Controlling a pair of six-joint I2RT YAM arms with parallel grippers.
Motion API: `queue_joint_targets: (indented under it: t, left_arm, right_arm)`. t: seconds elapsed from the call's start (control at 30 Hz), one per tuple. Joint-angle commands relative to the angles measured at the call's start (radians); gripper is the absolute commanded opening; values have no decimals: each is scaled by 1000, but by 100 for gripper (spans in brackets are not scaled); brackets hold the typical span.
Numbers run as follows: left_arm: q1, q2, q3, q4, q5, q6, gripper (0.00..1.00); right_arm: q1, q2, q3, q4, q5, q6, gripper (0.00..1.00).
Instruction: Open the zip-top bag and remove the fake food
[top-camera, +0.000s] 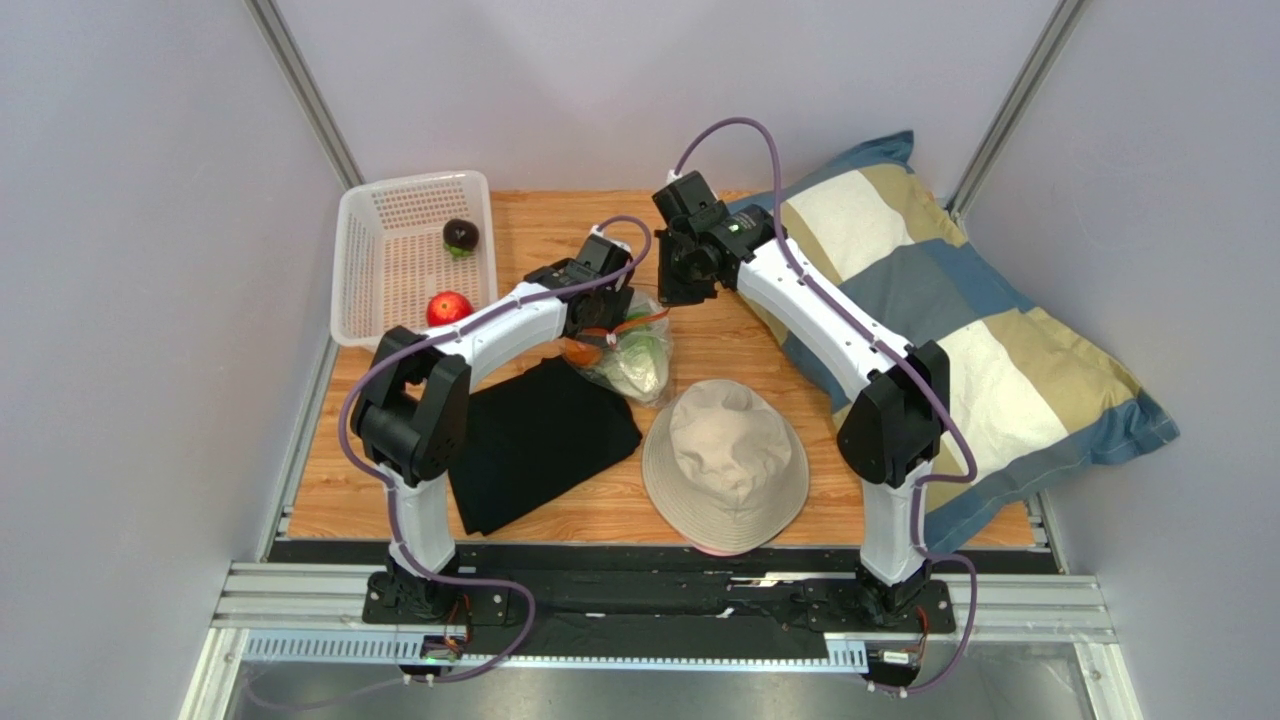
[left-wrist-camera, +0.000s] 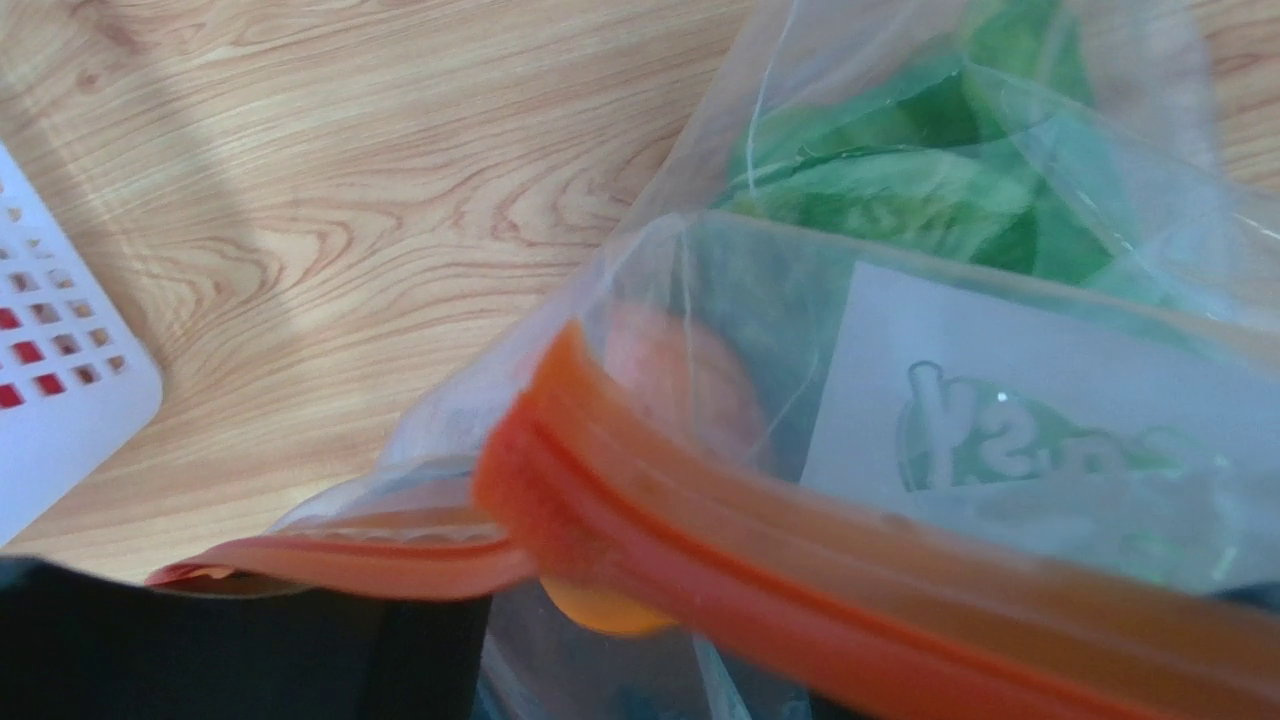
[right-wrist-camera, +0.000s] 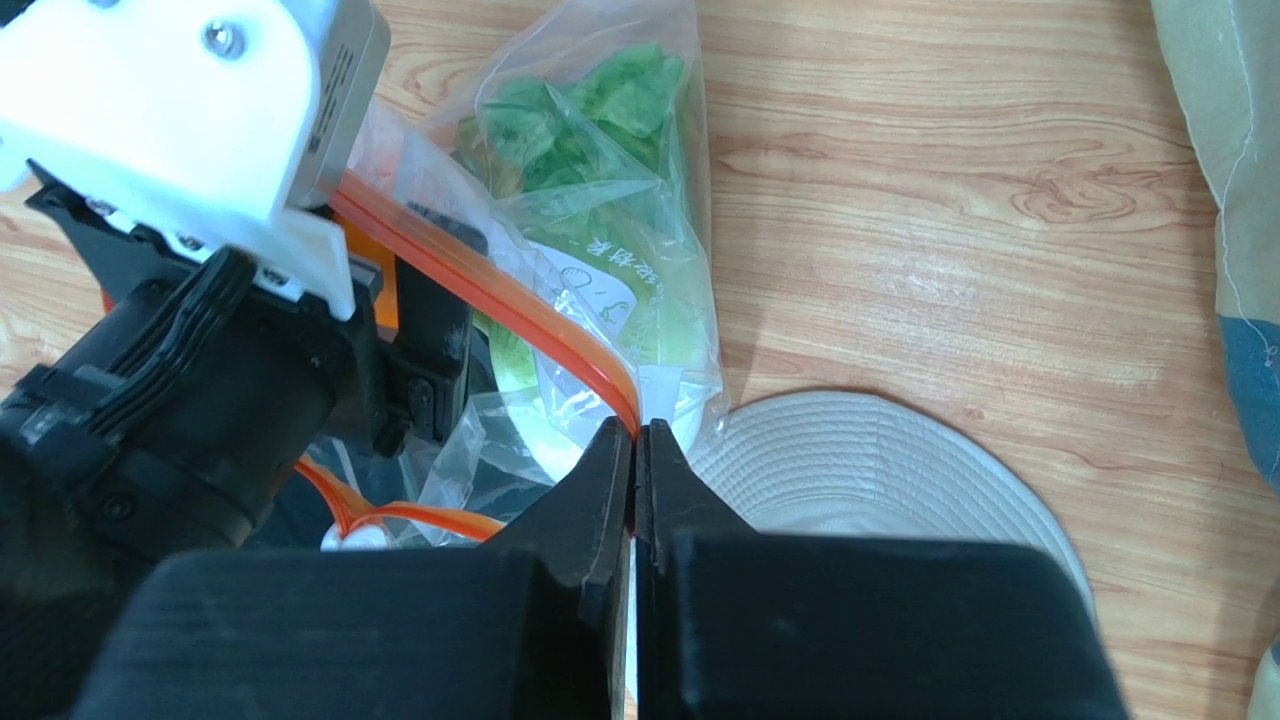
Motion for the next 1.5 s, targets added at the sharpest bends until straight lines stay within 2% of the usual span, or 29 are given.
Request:
queue_joint_targets:
  t: [0.0, 0.1, 0.13, 0.2, 0.23, 0.27, 0.4, 0.47, 0.67, 0.77, 0.87, 0.9, 1.0, 1.07, 1.23, 1.3, 1.47]
  left_arm:
    - [3, 40, -14, 44, -7, -10, 64]
    - [3, 53, -11, 52, 12, -2, 46]
    - [4, 48, -5, 38, 13, -2, 30]
    - [4, 15, 18, 12, 36, -5, 18]
    - [4, 1, 28, -26, 51, -10, 4]
    - [3, -19, 42, -47, 71, -16, 0]
    - [7, -129, 140, -164, 315, -37, 0]
    - [22, -160, 153, -163, 442, -65, 0]
    - [90, -234, 130, -88, 668, -83, 0]
    - [127, -274, 79, 15, 792, -88, 0]
    - [180, -323, 38, 121, 844, -143, 0]
    - [203, -356, 0, 208, 851, -168, 0]
    - [300, -400, -53, 335, 831, -275, 0]
    - [379, -391, -51, 353, 791, -322, 0]
    - [516, -300, 31, 246, 644, -369, 0]
    - [574, -224, 108, 130, 540, -378, 0]
    - [644, -40, 240, 22, 419, -344, 0]
  right_arm:
    - [1, 4, -14, 13, 20, -5, 0]
    - [3, 4, -23, 13, 26, -16, 0]
    - [3, 1, -26, 11, 35, -19, 0]
    - [3, -6, -40, 13, 44, -27, 0]
    - [1, -12, -45, 13, 61, -36, 0]
    - [3, -15, -49, 13, 70, -43, 0]
    - [1, -29, -53, 13, 109, -59, 0]
    - [0, -30, -39, 13, 118, -63, 0]
    - [-19, -27, 15, 2, 126, -70, 0]
    - [-39, -30, 33, 0, 117, -65, 0]
    - [-46, -36, 42, -1, 116, -71, 0]
    - [-48, -36, 46, -1, 115, -76, 0]
    - [-52, -36, 52, -6, 95, -74, 0]
    - [-49, -35, 58, -13, 80, -68, 0]
    - [-51, -32, 72, -24, 35, -53, 0]
    - [-52, -26, 75, -27, 18, -50, 0]
    - [-56, -27, 70, -32, 18, -56, 0]
